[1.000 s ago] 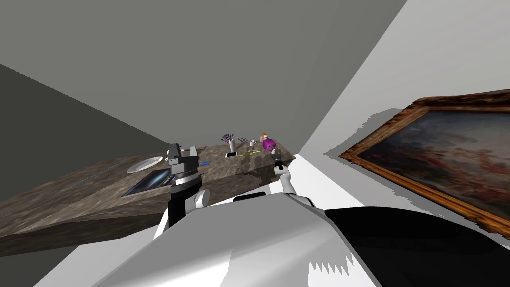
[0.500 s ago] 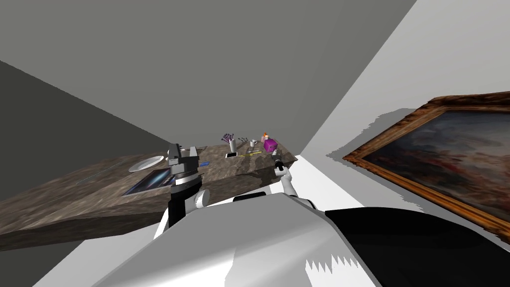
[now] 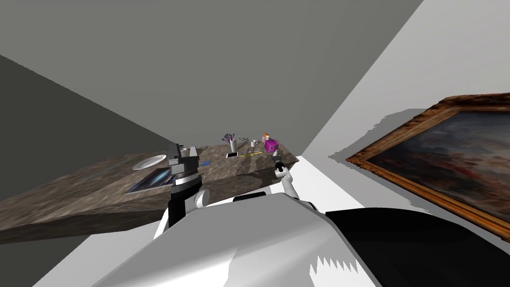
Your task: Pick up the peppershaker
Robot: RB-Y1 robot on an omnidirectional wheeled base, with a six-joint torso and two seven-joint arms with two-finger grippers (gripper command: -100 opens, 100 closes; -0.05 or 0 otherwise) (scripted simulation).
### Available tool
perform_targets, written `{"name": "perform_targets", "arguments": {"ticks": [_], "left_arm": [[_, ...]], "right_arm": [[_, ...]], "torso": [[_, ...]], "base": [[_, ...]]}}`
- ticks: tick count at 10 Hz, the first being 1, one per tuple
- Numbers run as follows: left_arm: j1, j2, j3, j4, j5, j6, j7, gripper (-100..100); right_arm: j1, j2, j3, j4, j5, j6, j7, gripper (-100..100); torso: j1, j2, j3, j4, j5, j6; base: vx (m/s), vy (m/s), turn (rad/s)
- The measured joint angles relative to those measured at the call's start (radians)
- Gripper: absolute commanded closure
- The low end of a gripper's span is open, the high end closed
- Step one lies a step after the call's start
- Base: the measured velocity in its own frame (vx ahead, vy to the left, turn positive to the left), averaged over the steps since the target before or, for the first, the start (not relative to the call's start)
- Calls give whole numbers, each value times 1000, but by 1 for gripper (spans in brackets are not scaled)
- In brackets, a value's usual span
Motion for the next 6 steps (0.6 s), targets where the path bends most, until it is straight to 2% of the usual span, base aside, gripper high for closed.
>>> {"name": "perform_targets", "arguments": {"ticks": [3,4,6], "left_arm": [[0,0,0,0,0,0,0,0],[0,0,0,0,0,0,0,0],[0,0,0,0,0,0,0,0]], "right_arm": [[4,0,1,-2,90,5,-87,-100],[5,0,1,-4,105,6,-116,-100],[39,-1,18,-40,164,39,-171,-100]], "torso": [[2,1,1,0,0,0],[2,1,1,0,0,0],[0,0,0,0,0,0]], "base": [[1,-2,-6],[19,-20,124],[21,-25,35]]}}
